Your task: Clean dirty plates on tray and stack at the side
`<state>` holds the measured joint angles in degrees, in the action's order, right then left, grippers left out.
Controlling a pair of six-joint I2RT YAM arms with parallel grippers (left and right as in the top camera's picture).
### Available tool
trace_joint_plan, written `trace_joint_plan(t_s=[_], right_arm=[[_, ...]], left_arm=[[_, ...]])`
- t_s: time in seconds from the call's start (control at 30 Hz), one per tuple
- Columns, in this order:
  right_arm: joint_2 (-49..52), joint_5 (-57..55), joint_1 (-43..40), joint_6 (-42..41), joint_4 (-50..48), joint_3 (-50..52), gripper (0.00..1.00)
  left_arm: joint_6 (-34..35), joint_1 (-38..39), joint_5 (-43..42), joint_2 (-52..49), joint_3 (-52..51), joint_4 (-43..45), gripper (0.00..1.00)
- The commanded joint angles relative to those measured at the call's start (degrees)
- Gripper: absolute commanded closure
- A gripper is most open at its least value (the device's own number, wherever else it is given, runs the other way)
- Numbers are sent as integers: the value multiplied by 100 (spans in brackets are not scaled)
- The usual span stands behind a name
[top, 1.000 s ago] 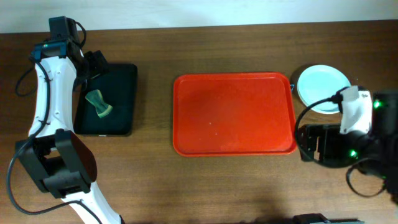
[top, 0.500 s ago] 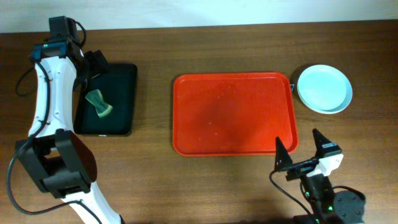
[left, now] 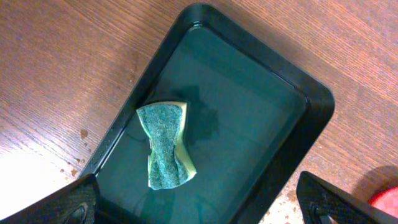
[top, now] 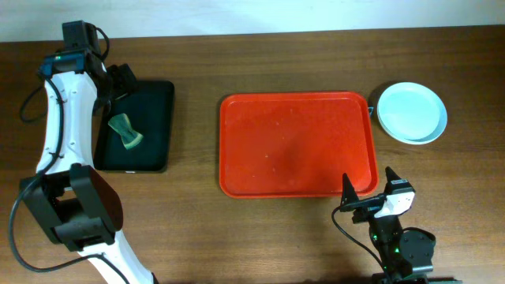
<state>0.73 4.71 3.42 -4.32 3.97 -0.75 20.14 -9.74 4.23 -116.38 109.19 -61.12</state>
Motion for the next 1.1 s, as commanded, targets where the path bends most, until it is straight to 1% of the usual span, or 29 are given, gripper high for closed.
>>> trace_joint_plan(t_s=[0.0,0.4,0.43,0.5,0.53,0.57,0.6,0.63,0.7,0.73,0.77,0.8,0.9,0.97,1.03,1.07], right_arm=[[-52,-92,33,-2,17,44,1],[-52,-92,33,-2,17,44,1],[-52,-92,33,-2,17,44,2],[-52,-92,33,-2,17,44,1],[-52,-92,33,-2,17,44,1],[-52,-92,33,-2,17,44,1],[-52,-92,33,-2,17,44,1],[-52,-92,33,-2,17,44,1],[-52,-92,33,-2,17,44,1],[-52,-92,33,-2,17,44,1],[-52,-92,33,-2,17,44,1],[-52,-92,33,-2,17,44,1],[-52,-92,33,-2,17,44,1],[-52,-92,33,-2,17,44,1],[-52,-92,33,-2,17,44,1],[-52,-92,33,-2,17,44,1]], left_arm=[[-46,-17,-39,35,33,-9,1],[-46,-17,-33,35,33,-7,1],[-50,-52,142,46,33,-44,1],[-46,-146,201,199,13,-446,1],[-50,-142,236,374,-120,-494,1],[-94,-120,310,636,-398,-341,1],[-317,-101,293,962,-796,-28,1],[-798,-74,170,1488,-1486,581,1],[-1749,-66,-444,2706,-3040,1910,1],[-1991,-66,-664,3250,-3694,2404,1],[-2116,-66,-787,3952,-4468,2924,1],[-2129,-66,-793,4940,-5390,3451,1],[-2131,-66,-796,7361,-7138,4170,1],[-2129,-63,-822,8699,-7862,4288,1],[-2129,-61,-859,9606,-8428,4572,1],[-2129,-13,-859,10045,-8808,4881,1]])
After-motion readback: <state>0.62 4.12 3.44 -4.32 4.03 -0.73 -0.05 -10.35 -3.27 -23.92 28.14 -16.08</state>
